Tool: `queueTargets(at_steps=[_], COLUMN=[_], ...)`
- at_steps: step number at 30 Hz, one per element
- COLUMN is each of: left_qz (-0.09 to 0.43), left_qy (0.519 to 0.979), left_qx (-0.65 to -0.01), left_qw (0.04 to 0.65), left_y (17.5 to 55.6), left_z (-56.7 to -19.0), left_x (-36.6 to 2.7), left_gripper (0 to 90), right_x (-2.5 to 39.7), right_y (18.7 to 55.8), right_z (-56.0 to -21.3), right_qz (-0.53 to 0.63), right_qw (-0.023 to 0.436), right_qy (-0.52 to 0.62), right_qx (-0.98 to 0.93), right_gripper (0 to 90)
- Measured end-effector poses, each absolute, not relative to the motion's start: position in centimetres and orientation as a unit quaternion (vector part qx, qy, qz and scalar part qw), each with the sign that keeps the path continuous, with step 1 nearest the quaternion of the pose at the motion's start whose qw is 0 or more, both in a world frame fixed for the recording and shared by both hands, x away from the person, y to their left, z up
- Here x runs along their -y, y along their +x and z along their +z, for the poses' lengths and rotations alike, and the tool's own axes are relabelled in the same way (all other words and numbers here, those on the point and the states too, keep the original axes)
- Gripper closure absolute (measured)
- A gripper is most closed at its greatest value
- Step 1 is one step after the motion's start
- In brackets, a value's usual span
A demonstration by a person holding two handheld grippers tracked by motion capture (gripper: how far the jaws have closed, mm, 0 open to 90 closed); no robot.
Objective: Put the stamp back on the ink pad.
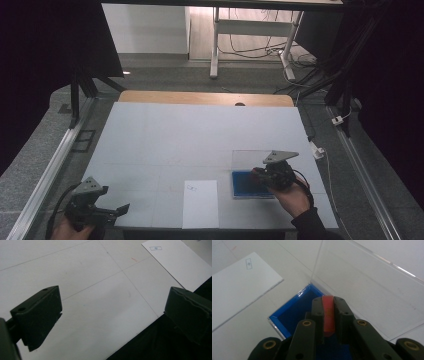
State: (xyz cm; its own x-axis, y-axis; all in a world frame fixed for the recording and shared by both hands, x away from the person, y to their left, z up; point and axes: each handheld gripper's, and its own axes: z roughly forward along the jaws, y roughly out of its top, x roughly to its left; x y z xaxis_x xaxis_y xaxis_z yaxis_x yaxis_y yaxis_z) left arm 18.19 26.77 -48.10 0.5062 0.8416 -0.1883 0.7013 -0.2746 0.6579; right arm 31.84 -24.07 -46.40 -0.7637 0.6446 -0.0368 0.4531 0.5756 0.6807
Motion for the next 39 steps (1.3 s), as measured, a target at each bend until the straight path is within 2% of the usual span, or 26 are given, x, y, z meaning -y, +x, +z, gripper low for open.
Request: queueTargets(at_steps=[24, 33, 39], left_qz=[0.099, 0.098, 0.098], left_qy=[0.792, 0.792, 0.792], left_qx=[-0.487, -0.487, -0.488], left_qw=[0.354, 0.355, 0.355], left_y=[18.2, 18.2, 18.2], left_z=[-48.1, -48.1, -48.1], left_x=[-26.8, -26.8, -26.8], left_gripper=[1.6, 1.6, 1.6], right_x=[23.4, 23.8, 24.2], right_y=[32.6, 32.3, 32.1], right_z=[-48.0, -47.3, -46.7], right_qz=[0.316, 0.338, 0.347], right_qw=[0.143, 0.141, 0.136], right_qy=[0.296, 0.309, 0.325], right_qx=[-0.89, -0.878, -0.869], right_gripper=[79.5, 70.4, 58.0])
